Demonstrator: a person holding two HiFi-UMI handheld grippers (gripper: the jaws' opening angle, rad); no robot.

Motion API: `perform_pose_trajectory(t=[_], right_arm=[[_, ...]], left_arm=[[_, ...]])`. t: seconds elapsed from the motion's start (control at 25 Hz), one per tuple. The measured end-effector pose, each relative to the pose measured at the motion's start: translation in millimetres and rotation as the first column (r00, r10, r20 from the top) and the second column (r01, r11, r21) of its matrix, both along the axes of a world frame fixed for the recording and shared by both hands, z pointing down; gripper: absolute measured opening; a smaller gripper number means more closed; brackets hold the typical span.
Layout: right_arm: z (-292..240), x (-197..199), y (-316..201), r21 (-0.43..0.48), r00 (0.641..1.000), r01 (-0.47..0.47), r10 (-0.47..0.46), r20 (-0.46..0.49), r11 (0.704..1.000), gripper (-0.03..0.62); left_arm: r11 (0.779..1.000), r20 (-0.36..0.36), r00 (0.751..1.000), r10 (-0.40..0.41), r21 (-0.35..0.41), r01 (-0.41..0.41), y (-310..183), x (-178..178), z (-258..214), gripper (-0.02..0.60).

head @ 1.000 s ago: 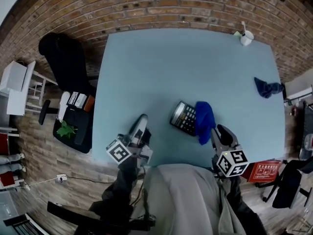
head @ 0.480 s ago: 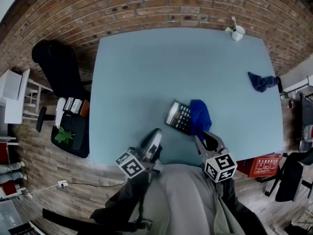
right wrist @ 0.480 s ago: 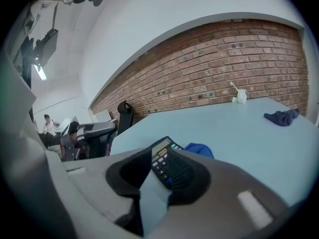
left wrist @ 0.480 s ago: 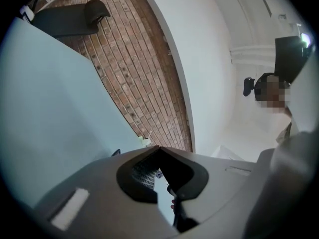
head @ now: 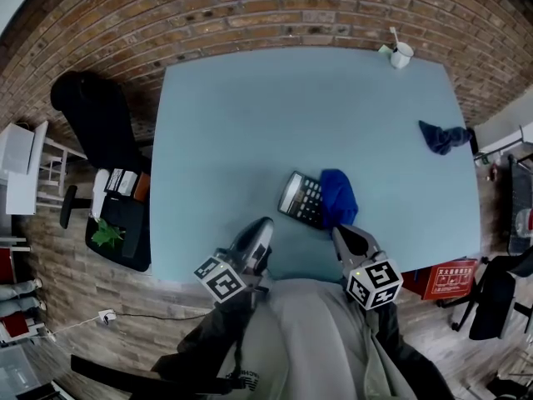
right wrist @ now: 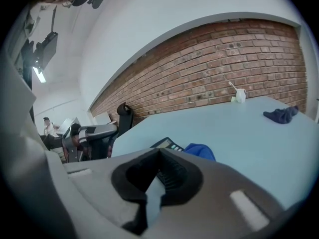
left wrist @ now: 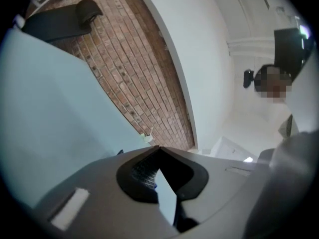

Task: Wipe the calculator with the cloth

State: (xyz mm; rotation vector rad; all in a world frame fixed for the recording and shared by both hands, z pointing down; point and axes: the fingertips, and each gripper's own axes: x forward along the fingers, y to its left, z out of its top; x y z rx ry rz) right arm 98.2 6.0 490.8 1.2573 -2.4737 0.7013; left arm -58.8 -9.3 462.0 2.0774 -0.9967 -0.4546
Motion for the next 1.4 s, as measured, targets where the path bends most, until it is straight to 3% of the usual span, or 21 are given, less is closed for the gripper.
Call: perform_pose_trajectory(t=[0.04,0.12,0.16,0.28,0.36,0.4,0.44,0.48,0.52,0.56,0.64,0.72,0.76,0.8,0.84,0.88,0.96,1.12,1.2,1.28,1.4], right_arm=[[1,-2,1,-0.002,1.000,0.009,-0.009,-0.002,1.000,0.003],[5,-6,1,-0.011,1.000,0.019,-0.020,-0.018,1.000,0.003],[7,-5,0,-0.013,0.999,0.019,-0.019,-0.037,1.000,0.003],[18,10,-15,0.033,0.985,-0.006,0.012,-0.173,0.999,0.003],[30,25,-36,0.089,0.953,-0.027,0.052,-0.298,0.996,0.007],[38,29,-46,0.106,0.933,-0.019,0.056,-0.355,0.994,0.044],[48,30,-56,0.106,0.914,0.002,0.042,-0.403,0.994,0.121],[59,29,-63,0.085,0.898,0.029,0.011,-0.439,0.996,0.228],[73,27,-67,0.041,0.888,0.053,-0.028,-0.460,0.998,0.292],[87,24,-68,-0.015,0.883,0.070,-0.069,-0.465,0.997,0.296],[106,21,-69,-0.100,0.886,0.085,-0.122,-0.447,0.991,0.298],[106,21,-68,-0.106,0.880,0.105,-0.142,-0.454,0.989,0.278],[102,20,-67,-0.088,0.863,0.129,-0.156,-0.481,0.988,0.234],[97,18,-66,-0.066,0.840,0.162,-0.172,-0.515,0.985,0.164],[93,13,-62,-0.049,0.817,0.199,-0.193,-0.543,0.979,0.136],[89,5,-57,-0.042,0.797,0.241,-0.223,-0.561,0.970,0.126],[86,-19,-37,-0.062,0.752,0.352,-0.322,-0.576,0.934,0.116],[89,-77,14,-0.109,0.629,0.586,-0.535,-0.564,0.803,0.104],[93,-90,19,-0.113,0.603,0.625,-0.570,-0.559,0.772,0.104],[91,-81,5,-0.101,0.628,0.597,-0.542,-0.559,0.796,0.104],[83,-38,-44,-0.072,0.739,0.425,-0.392,-0.547,0.902,0.098]], left_arm=[[0.999,0.085,0.996,0.033,0.027,-0.036,1,6,2,-0.003],[0.991,0.269,0.959,0.086,0.076,-0.110,4,17,7,-0.003],[0.988,0.323,0.942,0.094,0.088,-0.129,4,20,10,-0.003],[0.990,0.332,0.939,0.088,0.078,-0.120,-3,22,23,-0.003],[0.994,0.360,0.931,0.064,0.056,-0.090,-16,17,40,-0.002],[0.996,0.396,0.917,0.045,0.048,-0.070,-23,14,49,-0.002],[0.998,0.437,0.899,0.030,0.039,-0.052,-31,13,58,-0.001],[0.999,0.471,0.882,0.023,0.027,-0.041,-37,13,67,0.072],[0.999,0.488,0.873,0.029,0.008,-0.038,-43,15,74,0.220],[0.999,0.487,0.872,0.046,-0.016,-0.044,-49,18,80,0.276],[0.995,0.463,0.881,0.094,-0.061,-0.074,-57,26,90,0.283],[0.987,0.454,0.878,0.154,-0.103,-0.120,-60,35,100,0.282],[0.982,0.462,0.867,0.183,-0.122,-0.143,-61,39,105,0.275],[0.979,0.481,0.853,0.202,-0.135,-0.156,-61,40,110,0.201],[0.978,0.504,0.839,0.204,-0.136,-0.156,-62,40,113,0.138],[0.981,0.526,0.828,0.193,-0.128,-0.148,-63,37,115,0.083],[0.984,0.543,0.821,0.175,-0.117,-0.133,-65,35,116,0.075],[0.979,0.529,0.825,0.196,-0.152,-0.135,-68,38,118,0.071],[0.978,0.521,0.829,0.202,-0.159,-0.138,-69,39,118,0.069],[0.976,0.518,0.830,0.209,-0.162,-0.145,-68,40,117,0.069],[0.975,0.529,0.820,0.220,-0.154,-0.162,-68,40,117,0.069]])
